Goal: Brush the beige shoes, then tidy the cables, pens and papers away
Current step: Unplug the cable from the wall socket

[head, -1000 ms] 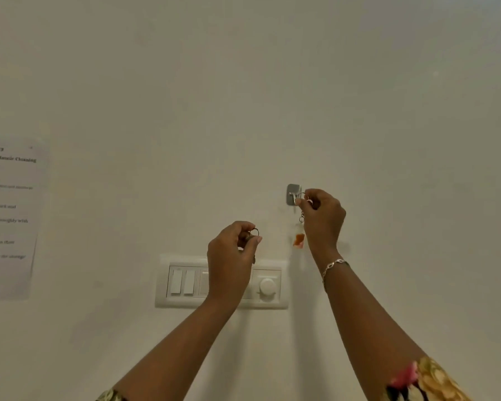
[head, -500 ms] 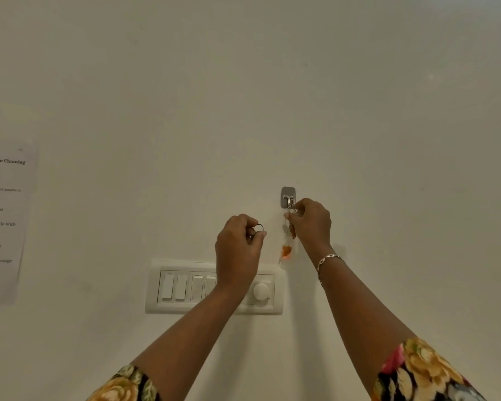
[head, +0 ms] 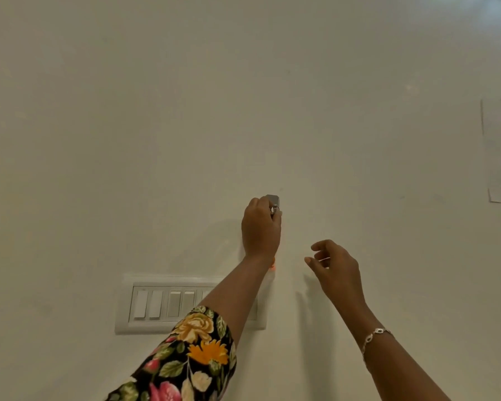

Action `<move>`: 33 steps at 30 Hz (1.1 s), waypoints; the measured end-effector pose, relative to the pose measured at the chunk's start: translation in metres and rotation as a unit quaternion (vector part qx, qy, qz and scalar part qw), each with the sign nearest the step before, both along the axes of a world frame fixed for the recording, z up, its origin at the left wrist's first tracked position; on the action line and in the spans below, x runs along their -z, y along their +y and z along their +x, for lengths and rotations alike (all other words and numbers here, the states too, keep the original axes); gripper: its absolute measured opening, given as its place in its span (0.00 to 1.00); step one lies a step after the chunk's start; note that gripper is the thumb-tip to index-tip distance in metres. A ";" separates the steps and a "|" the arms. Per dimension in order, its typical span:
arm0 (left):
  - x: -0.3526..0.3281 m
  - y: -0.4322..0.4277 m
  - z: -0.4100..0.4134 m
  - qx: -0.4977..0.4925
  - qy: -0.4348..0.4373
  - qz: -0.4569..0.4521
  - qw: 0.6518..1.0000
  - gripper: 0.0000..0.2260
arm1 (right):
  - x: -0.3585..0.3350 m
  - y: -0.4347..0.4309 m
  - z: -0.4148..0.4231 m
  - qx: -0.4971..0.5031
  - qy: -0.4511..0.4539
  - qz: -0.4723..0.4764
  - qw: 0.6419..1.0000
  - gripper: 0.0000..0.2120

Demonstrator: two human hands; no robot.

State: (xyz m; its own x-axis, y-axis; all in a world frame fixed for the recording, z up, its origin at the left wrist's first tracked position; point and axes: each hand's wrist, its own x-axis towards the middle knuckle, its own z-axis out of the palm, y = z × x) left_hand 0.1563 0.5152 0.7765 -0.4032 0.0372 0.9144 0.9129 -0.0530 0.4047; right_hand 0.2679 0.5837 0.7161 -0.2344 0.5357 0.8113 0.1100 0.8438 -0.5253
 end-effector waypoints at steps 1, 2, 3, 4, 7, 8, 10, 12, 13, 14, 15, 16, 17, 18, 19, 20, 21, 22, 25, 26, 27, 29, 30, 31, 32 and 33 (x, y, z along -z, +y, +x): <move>-0.001 0.004 0.000 -0.003 0.000 -0.003 1.000 0.05 | 0.001 0.002 0.004 -0.001 0.000 -0.003 1.000 0.09; 0.000 0.007 -0.001 -0.007 -0.004 -0.007 1.000 0.05 | 0.003 0.004 0.007 -0.003 -0.002 -0.008 1.000 0.09; 0.000 0.009 -0.001 -0.012 -0.010 -0.011 1.000 0.05 | 0.004 0.005 0.009 -0.005 -0.006 -0.014 1.000 0.09; 0.000 0.010 -0.002 -0.017 -0.016 -0.013 1.000 0.05 | 0.005 0.005 0.011 -0.008 -0.009 -0.019 1.000 0.08; -0.002 0.013 -0.003 -0.027 -0.021 -0.019 0.999 0.06 | 0.010 0.005 0.012 -0.016 -0.022 -0.030 0.999 0.08; -0.004 0.014 -0.004 -0.031 -0.019 -0.024 0.999 0.06 | 0.012 0.004 0.011 -0.018 -0.027 -0.032 0.999 0.08; -0.005 0.015 -0.004 -0.049 -0.012 -0.038 0.998 0.07 | 0.015 0.002 0.009 -0.026 -0.035 -0.035 0.998 0.07; -0.004 0.016 -0.005 -0.087 -0.007 -0.058 0.994 0.09 | 0.018 0.001 0.007 -0.035 -0.039 -0.037 0.998 0.07; -0.001 0.015 -0.005 -0.109 -0.006 -0.065 0.992 0.09 | 0.021 0.000 0.006 -0.040 -0.040 -0.039 0.998 0.07; 0.003 0.015 -0.006 -0.122 -0.007 -0.067 0.990 0.10 | 0.024 0.000 0.004 -0.043 -0.042 -0.042 0.997 0.07; 0.008 0.015 -0.008 -0.123 -0.011 -0.063 0.990 0.11 | 0.027 -0.001 0.003 -0.044 -0.046 -0.045 0.997 0.07; 0.014 0.014 -0.009 -0.115 -0.014 -0.057 0.992 0.14 | 0.031 -0.002 0.001 -0.045 -0.051 -0.047 0.997 0.07; 0.021 0.012 -0.009 -0.107 -0.016 -0.052 0.993 0.17 | 0.035 -0.004 -0.002 -0.046 -0.056 -0.049 0.996 0.07; 0.028 0.010 -0.009 -0.101 -0.015 -0.048 0.994 0.19 | 0.040 -0.006 -0.005 -0.048 -0.059 -0.051 0.996 0.07; 0.037 0.007 -0.010 -0.096 -0.010 -0.044 0.994 0.21 | 0.045 -0.010 -0.008 -0.052 -0.061 -0.053 0.995 0.07; 0.046 0.002 -0.010 -0.092 -0.003 -0.037 0.995 0.23 | 0.051 -0.013 -0.011 -0.059 -0.060 -0.055 0.995 0.07; 0.057 -0.004 -0.010 -0.089 0.001 -0.032 0.996 0.23 | 0.058 -0.017 -0.014 -0.065 -0.057 -0.053 0.995 0.07; 0.070 -0.012 -0.010 -0.084 0.002 -0.028 0.996 0.23 | 0.066 -0.023 -0.017 -0.071 -0.055 -0.048 0.995 0.07; 0.120 -0.044 -0.013 -0.095 0.025 -0.007 0.995 0.18 | 0.095 -0.044 -0.022 -0.090 -0.057 -0.032 0.994 0.10; 0.142 -0.057 -0.015 -0.106 0.033 -0.005 0.994 0.17 | 0.108 -0.052 -0.024 -0.101 -0.056 -0.035 0.993 0.10; 0.165 -0.071 -0.017 -0.116 0.036 -0.012 0.993 0.16 | 0.121 -0.060 -0.026 -0.113 -0.052 -0.041 0.991 0.10; 0.215 -0.101 -0.023 -0.144 0.033 -0.059 0.987 0.15 | 0.152 -0.078 -0.031 -0.137 -0.044 -0.060 0.988 0.10; 0.240 -0.118 -0.026 -0.163 0.024 -0.091 0.982 0.14 | 0.168 -0.087 -0.035 -0.149 -0.043 -0.077 0.985 0.10; 0.266 -0.137 -0.029 -0.184 0.012 -0.124 0.975 0.13 | 0.186 -0.096 -0.039 -0.162 -0.046 -0.098 0.981 0.09; 0.290 -0.157 -0.030 -0.204 0.001 -0.155 0.967 0.13 | 0.203 -0.107 -0.043 -0.175 -0.052 -0.123 0.976 0.09; 0.312 -0.177 -0.032 -0.222 -0.006 -0.185 0.957 0.13 | 0.220 -0.118 -0.047 -0.185 -0.061 -0.147 0.970 0.08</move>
